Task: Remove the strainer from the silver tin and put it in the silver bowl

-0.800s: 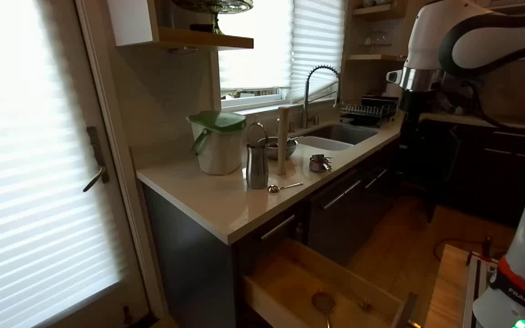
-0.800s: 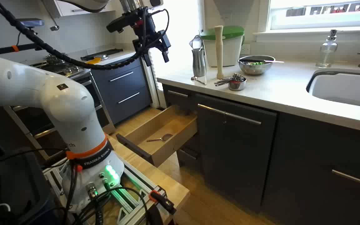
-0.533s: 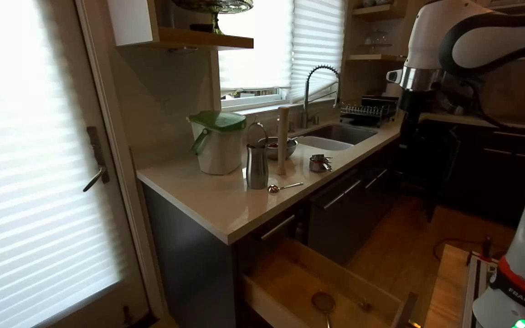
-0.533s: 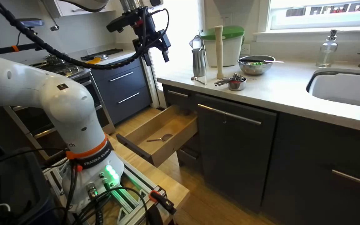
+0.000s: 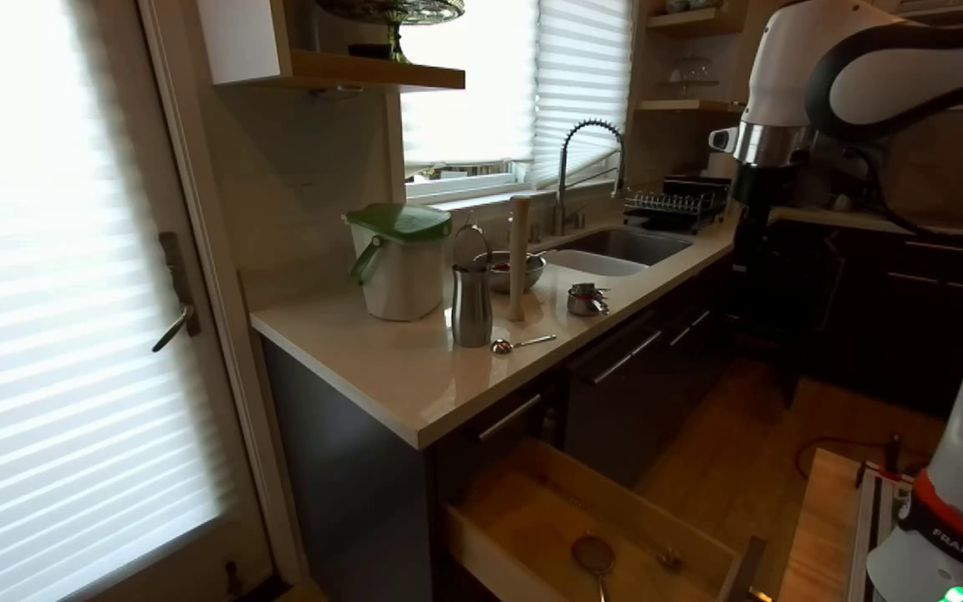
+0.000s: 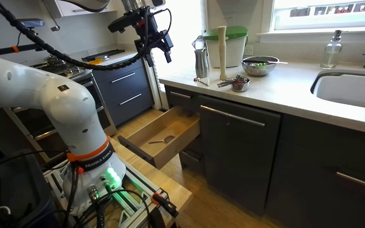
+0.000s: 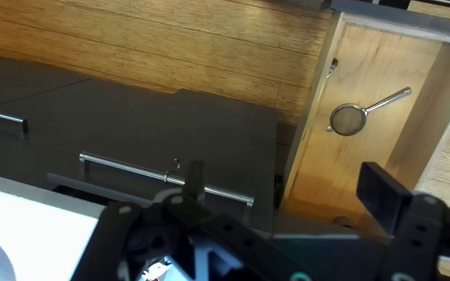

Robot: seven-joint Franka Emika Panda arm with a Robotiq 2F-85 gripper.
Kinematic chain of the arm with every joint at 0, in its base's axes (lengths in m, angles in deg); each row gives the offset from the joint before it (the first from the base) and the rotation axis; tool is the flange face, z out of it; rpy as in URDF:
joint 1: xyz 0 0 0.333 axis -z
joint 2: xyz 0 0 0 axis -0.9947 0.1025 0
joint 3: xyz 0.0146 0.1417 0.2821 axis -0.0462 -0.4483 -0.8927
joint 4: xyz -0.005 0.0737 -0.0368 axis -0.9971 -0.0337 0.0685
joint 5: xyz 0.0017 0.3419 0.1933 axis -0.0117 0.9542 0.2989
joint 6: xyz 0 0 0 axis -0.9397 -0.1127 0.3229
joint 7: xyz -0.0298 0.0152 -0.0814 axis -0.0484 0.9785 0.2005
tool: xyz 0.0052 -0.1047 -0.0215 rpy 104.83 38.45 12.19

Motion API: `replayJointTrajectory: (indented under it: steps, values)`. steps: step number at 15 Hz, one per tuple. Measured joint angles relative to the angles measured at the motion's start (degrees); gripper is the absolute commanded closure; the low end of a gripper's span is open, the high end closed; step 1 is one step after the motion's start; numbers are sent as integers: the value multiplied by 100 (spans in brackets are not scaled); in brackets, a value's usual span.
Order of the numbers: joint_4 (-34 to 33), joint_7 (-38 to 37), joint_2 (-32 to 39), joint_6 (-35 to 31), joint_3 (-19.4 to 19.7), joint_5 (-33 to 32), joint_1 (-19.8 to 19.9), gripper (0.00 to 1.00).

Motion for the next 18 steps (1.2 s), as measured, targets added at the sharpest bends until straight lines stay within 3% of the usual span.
replayJointTrajectory:
  steps: [13, 16, 18]
  values:
    - [-32, -94, 14, -22, -17, 92, -32, 0]
    - [-207, -627, 17, -77, -356, 478, -272, 0]
    - [-372, -1186, 76, -213, -863, 565, -461, 0]
